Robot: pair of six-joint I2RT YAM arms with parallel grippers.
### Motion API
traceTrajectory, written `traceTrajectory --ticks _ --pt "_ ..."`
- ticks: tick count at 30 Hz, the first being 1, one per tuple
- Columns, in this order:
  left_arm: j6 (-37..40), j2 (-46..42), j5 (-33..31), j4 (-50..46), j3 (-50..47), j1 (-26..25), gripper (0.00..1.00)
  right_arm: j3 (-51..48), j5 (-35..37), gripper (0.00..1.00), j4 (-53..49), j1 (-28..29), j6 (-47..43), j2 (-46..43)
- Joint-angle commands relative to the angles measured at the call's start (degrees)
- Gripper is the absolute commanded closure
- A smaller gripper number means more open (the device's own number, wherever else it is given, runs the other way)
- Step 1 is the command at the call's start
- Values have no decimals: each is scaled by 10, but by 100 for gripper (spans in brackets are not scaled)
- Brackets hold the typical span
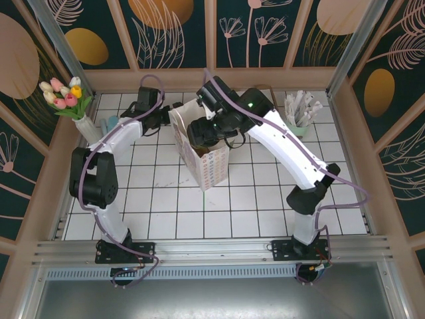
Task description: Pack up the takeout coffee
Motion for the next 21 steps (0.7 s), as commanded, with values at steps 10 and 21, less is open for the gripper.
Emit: traceTrajectory --ticks 10,21 --pt "-45 -284 -164 -38 -71 -1 1 -24 -15 27 19 -4 -21 4" --pt "-159 -461 58 6 -159 -3 2 -34 -18 27 28 -6 -27 3"
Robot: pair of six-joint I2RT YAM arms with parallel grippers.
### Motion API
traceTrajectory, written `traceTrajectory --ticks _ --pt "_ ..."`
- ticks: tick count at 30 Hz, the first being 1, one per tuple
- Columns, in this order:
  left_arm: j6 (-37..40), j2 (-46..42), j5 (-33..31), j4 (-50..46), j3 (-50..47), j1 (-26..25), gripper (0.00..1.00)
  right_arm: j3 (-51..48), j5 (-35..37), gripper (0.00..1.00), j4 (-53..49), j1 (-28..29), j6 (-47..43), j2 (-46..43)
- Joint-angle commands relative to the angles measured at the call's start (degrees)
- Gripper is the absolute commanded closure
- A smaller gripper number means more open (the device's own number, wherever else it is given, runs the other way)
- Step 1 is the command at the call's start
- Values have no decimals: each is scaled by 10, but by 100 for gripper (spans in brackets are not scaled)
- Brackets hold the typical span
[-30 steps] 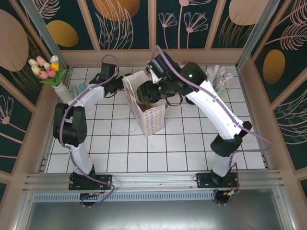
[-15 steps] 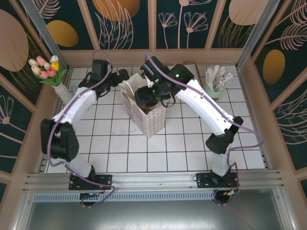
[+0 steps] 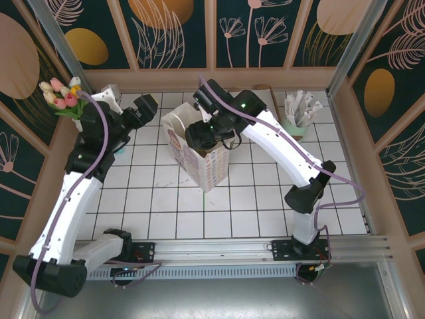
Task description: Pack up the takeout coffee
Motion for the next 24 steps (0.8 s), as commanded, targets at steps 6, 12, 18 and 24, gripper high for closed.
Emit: traceTrajectory --ticks 6,12,18,24 --pt "-91 -72 121 -2 -23 -18 5 -13 7 27 4 -3 -10 -5" --pt "-73 -44 97 -67 16 -109 10 -8 13 26 -2 -3 -14 4" --pt "-70 -26 68 -64 12 -132 13 7 7 26 -4 -3 -17 13" --pt "-71 -2 108 -19 3 -141 16 13 3 26 -6 -2 -19 17"
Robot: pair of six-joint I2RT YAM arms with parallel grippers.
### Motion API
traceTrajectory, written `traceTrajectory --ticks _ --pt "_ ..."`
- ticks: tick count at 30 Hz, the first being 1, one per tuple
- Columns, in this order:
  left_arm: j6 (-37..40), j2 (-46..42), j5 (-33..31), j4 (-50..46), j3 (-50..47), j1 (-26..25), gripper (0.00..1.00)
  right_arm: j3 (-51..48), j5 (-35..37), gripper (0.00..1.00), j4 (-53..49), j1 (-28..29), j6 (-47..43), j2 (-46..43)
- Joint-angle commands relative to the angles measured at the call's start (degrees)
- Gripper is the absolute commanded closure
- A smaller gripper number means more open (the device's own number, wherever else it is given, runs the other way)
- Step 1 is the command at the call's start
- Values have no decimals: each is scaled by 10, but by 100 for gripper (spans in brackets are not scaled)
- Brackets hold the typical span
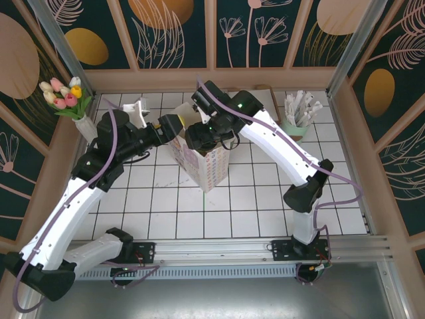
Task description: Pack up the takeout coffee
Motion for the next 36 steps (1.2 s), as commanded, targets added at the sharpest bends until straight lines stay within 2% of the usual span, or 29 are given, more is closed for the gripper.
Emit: traceTrajectory --ticks 1,5,11,21,24,28,36 --pt "5 9 15 26 2 -4 16 20 1 26 -7 -2 -15 9" --pt "24 27 20 5 17 -4 18 22 -1 26 -6 -2 -17 10" --pt "45 41 -40 -40 35 -4 24 35 -6 26 -11 -2 -20 13" --pt "42 34 -61 -48 15 -3 87 23 -8 27 5 -2 -3 -8" --pt "48 31 -66 -63 14 -4 100 9 -1 26 12 -4 5 -6" --pt "49 14 -82 -75 1 -4 100 5 5 27 24 -9 17 -4" --pt "55 -10 -74 -79 -20 -4 100 -4 -16 27 61 -24 32 11"
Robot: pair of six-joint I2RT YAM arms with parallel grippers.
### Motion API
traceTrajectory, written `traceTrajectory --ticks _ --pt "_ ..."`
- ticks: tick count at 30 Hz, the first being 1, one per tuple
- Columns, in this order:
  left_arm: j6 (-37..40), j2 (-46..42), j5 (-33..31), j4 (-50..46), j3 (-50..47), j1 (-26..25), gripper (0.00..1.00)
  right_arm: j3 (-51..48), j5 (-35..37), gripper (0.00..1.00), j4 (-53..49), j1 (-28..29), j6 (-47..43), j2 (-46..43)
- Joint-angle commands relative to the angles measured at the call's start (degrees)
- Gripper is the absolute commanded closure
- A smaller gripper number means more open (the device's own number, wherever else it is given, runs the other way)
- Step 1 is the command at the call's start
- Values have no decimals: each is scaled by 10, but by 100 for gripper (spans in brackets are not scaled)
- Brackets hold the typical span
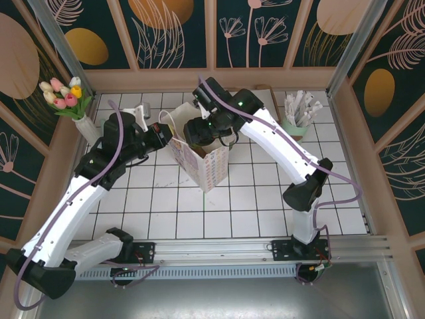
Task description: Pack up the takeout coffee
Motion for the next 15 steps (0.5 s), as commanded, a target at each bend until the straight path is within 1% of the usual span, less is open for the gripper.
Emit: traceTrajectory --ticks 1,9,11,15 --pt "14 -17 -4 -13 -12 -3 100 -2 -5 27 18 -11 12 10" --pt "32 -35 9 -35 5 -3 100 -10 78 26 -37 -26 14 13" --pt "32 -39 13 -30 5 -3 100 -9 61 26 -36 -23 9 13" --pt "20 -34 94 29 -13 -3 100 -3 19 26 -25 0 -6 27"
